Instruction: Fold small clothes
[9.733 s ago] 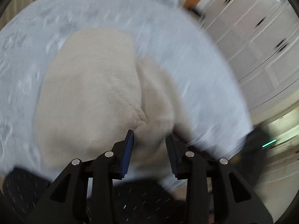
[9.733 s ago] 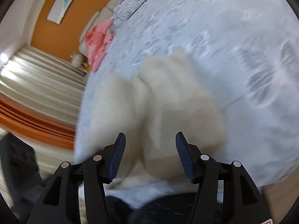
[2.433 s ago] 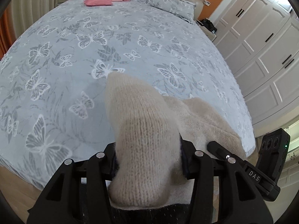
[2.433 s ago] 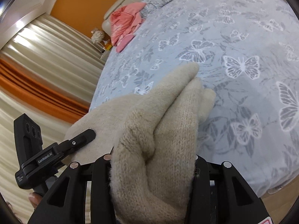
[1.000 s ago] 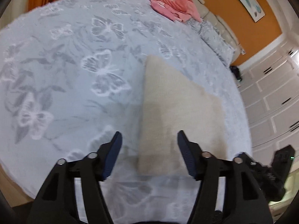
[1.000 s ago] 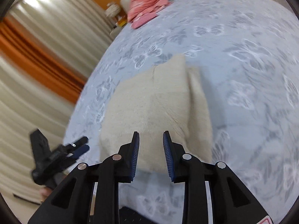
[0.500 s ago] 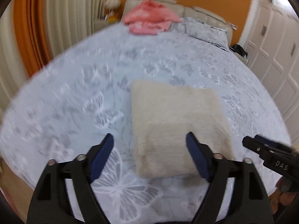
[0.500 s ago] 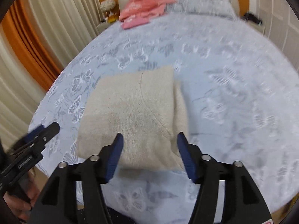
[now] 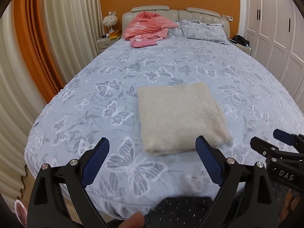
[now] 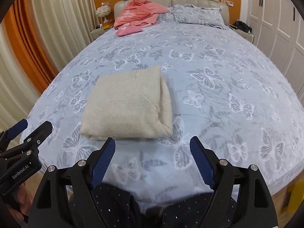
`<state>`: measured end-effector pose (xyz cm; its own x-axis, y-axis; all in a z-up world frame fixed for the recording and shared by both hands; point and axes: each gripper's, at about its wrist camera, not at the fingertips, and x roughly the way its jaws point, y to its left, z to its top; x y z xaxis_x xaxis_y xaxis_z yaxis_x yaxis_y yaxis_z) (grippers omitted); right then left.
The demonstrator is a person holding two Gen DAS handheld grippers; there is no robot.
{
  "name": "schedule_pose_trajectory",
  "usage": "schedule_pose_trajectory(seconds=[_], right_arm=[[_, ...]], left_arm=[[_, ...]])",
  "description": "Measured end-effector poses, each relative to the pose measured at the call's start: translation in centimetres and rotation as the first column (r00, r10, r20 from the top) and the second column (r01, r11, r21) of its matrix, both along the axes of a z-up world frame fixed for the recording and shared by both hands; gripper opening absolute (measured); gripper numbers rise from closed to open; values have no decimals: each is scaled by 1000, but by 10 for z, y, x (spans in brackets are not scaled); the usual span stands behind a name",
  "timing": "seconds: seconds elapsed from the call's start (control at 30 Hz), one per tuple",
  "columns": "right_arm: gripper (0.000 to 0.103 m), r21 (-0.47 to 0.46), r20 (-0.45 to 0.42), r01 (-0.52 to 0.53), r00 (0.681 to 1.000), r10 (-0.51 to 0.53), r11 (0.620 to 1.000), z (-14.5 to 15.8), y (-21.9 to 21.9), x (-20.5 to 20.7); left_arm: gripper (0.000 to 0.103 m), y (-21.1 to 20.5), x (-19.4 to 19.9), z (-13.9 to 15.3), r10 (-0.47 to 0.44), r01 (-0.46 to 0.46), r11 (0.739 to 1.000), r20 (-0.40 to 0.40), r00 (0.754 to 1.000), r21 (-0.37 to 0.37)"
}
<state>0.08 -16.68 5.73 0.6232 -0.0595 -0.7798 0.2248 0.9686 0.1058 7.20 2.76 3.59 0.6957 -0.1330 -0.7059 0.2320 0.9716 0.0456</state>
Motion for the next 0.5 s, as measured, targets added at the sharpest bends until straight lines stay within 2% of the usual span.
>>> schedule_pose_trajectory(seconds=[0.13,0.5], right_arm=[[79,-14,30,-9,999,9,1000,0,4,-17],[84,-64,71,-32,997,36,997,-13,26,-51]], left_arm=[[90,4,-14,-7,23,-23,999,-14,1000,-33],[90,0,-46,-20,52,-53,998,-10,999,-43]])
